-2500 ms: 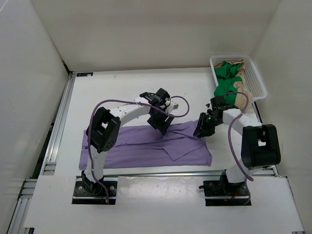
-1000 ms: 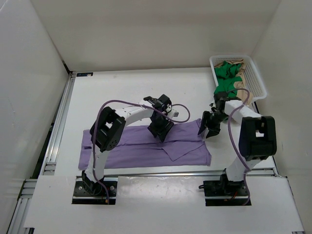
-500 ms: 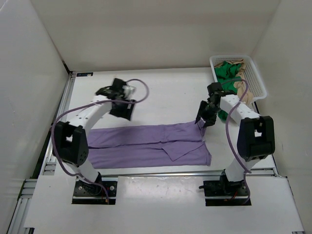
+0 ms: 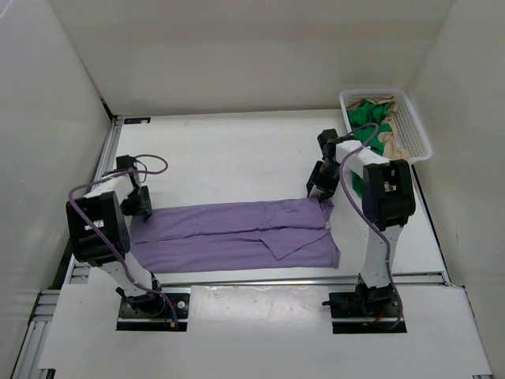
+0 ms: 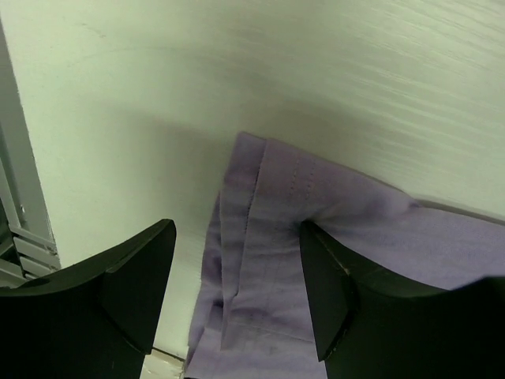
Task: Fold and stack the t-shirts
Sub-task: Rotate the tshirt 90 degrees
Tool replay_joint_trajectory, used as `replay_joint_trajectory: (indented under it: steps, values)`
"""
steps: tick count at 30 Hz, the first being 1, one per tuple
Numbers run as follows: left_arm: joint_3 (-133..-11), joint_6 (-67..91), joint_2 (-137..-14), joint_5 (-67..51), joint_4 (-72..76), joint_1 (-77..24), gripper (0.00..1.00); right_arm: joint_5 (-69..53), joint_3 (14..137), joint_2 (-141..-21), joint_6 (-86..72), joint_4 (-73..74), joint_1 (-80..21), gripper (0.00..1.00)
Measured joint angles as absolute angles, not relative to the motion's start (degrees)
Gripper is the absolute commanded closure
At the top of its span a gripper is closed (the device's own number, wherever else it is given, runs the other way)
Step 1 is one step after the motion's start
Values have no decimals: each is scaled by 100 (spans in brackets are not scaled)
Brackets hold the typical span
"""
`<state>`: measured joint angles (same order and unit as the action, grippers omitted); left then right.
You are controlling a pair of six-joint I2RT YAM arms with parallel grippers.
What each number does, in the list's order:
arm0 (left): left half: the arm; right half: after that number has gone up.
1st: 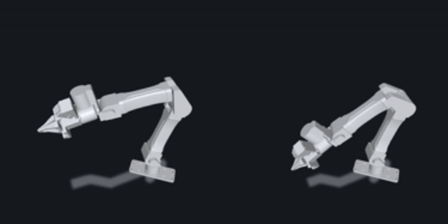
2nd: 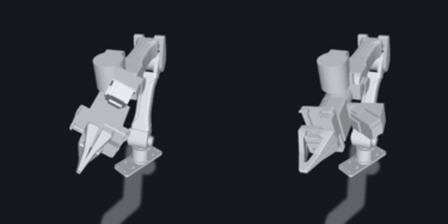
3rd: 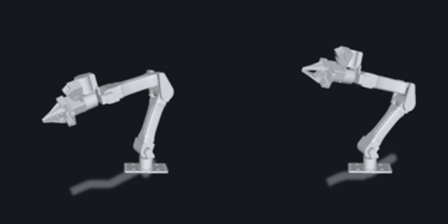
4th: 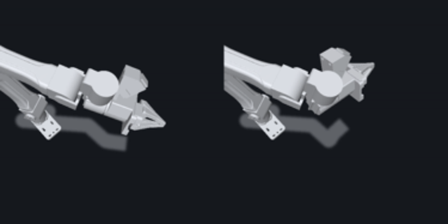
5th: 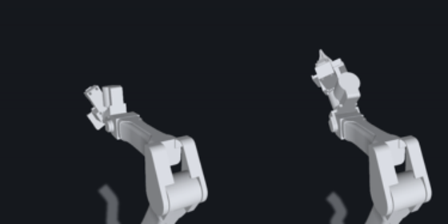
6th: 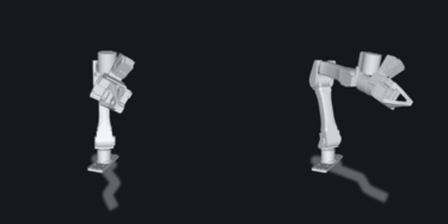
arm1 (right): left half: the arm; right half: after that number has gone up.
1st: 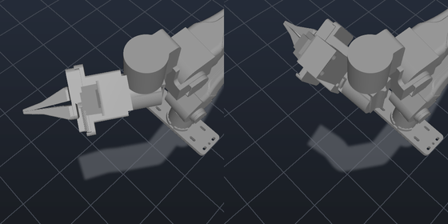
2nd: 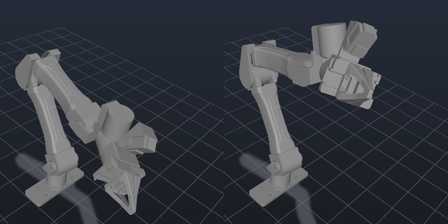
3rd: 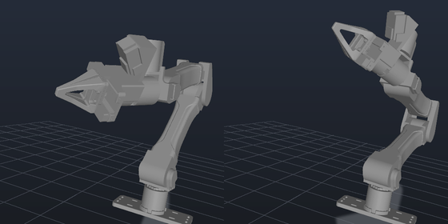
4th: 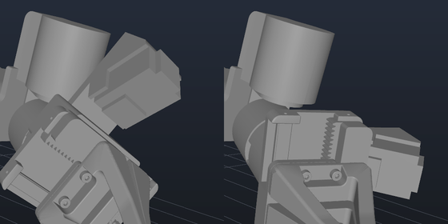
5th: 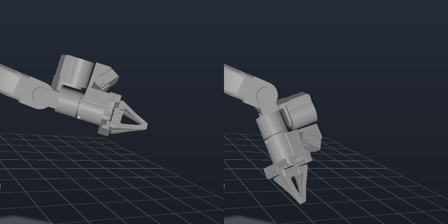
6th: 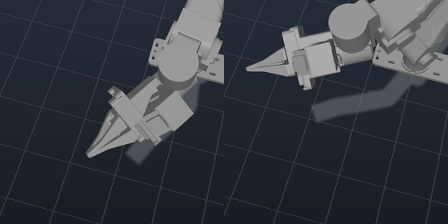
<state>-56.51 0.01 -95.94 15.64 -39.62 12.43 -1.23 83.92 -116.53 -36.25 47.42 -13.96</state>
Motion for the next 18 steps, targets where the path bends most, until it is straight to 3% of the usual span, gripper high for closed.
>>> replay_joint_trajectory:
  steps: [4,7,10,13,14,16,18]
  values:
    - [-5651,3,-9603,1431,-3887,1562,25,-163,9456,-12372,-3634,5461,-1398,57]
    - [-5625,3,-9588,1385,-3833,1691,24,-252,11080,-13338,-3728,5780,-1400,65]
    - [-5572,-1,-9504,1354,-3817,1715,16,-550,12411,-14088,-4005,5461,-1417,65]
    - [-5566,-14,-9454,1190,-4001,1745,3,-880,13135,-14626,-4523,4278,-1470,51]
    - [-5566,-8,-9432,1131,-4086,1756,0,-963,13310,-14776,-4678,3889,-1490,42]
    - [-5566,-3,-9384,1022,-4250,1789,0,-1074,13865,-15189,-5011,3085,-1555,33]
    - [-5566,-3,-9341,899,-4359,1837,0,-1109,14018,-15334,-5127,2331,-1634,31]
